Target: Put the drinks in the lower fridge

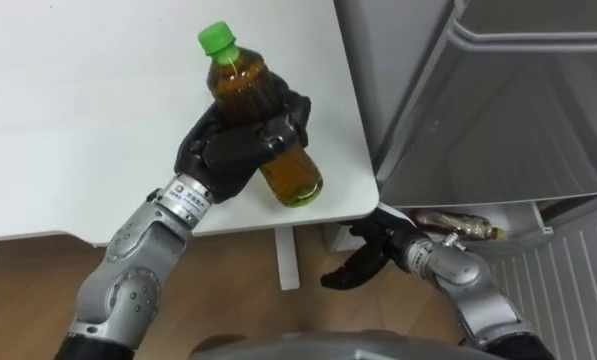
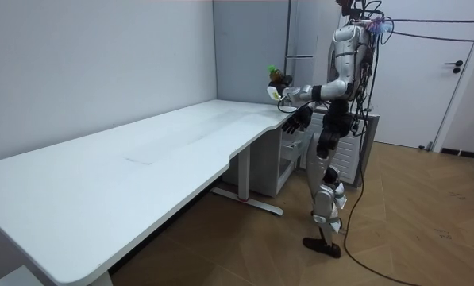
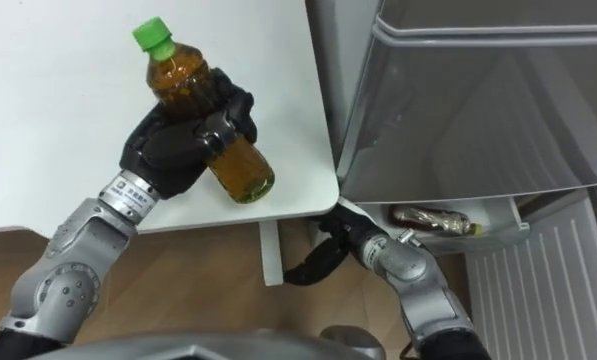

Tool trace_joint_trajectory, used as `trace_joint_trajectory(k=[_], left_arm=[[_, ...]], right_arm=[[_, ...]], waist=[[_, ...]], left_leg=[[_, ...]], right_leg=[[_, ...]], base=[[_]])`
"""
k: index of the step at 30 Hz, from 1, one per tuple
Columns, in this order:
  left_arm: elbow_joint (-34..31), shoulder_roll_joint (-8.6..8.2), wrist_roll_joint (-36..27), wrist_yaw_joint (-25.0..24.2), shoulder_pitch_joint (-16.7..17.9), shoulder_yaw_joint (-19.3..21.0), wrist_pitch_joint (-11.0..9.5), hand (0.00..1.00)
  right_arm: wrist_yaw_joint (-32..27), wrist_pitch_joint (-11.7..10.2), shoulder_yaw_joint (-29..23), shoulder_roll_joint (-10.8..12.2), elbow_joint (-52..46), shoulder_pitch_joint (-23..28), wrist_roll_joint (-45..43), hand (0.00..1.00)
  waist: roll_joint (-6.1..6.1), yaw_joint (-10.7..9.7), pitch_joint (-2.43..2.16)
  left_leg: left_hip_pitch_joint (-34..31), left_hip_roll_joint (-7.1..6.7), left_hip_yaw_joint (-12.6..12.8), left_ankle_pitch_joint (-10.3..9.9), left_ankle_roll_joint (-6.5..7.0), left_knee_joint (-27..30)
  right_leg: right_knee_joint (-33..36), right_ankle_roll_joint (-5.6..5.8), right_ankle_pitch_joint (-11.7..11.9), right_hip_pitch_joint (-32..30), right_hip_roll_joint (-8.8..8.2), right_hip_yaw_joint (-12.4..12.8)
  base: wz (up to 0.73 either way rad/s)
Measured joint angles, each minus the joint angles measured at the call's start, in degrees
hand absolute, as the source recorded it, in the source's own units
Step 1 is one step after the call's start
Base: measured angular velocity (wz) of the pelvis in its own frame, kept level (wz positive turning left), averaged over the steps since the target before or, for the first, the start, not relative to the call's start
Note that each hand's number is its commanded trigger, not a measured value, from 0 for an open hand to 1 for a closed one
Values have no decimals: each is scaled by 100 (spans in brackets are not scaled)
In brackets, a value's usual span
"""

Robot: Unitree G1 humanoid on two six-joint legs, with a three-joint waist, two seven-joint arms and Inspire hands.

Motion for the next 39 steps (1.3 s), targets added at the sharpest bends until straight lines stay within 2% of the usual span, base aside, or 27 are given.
trace_joint_trajectory(k=[7, 12, 16, 18, 22, 25, 30, 39], left_arm=[[0, -1, 1, -198, 42, -297, 15, 100], [0, 0, -6, -198, 12, -594, 41, 100], [0, -4, -6, -201, -43, -784, 60, 100], [0, -5, 14, -224, -133, -806, 67, 100], [11, -3, 19, -315, -215, -812, 67, 100], [85, -2, 16, -413, -270, -946, 67, 100], [317, 2, 45, -420, -351, -1090, 67, 100], [468, 101, 531, -451, -426, -1337, 86, 100]], right_arm=[[-27, 39, -6, 0, 23, 142, 46, 0], [-80, 48, -24, -2, 34, 148, 299, 0], [-119, 48, -18, 6, 35, 152, 567, 0], [-126, 44, -39, 9, 35, 153, 747, 0], [3, 46, -102, -11, 35, 165, 826, 0], [152, 48, -91, -48, 34, 196, 1132, 0], [465, 46, -84, -99, 26, 201, 1443, 0], [1122, 49, -11, -162, -130, 197, 1616, 0]], waist=[[-23, -226, -23], [-22, -510, -57], [-33, -571, -59], [-56, -675, -58], [-86, -703, -51], [-119, -746, -37], [-125, -738, -38], [-129, -831, -34]], left_leg=[[15, -11, 68, 0, 0, 26], [-2, -3, 252, 0, 0, 34], [42, 14, 397, 0, 0, 26], [44, 23, 415, 0, 0, 35], [40, 47, 494, 0, 1, 31], [29, 48, 539, -1, 1, 31], [27, 53, 677, -1, 1, 23], [26, 61, 720, -2, 1, 24]], right_leg=[[19, 9, -5, 4, -11, 51], [119, 9, -5, -123, -3, 210], [203, 5, -2, -191, 28, 403], [216, -5, 5, -218, 40, 433], [225, -20, 29, -277, 77, 504], [209, -18, 28, -305, 75, 515], [216, -3, 61, -345, 96, 646], [198, -4, 75, -347, 102, 675]], base=[[-3], [-15], [-25], [-6], [-12], [-2], [-13], [-2]])
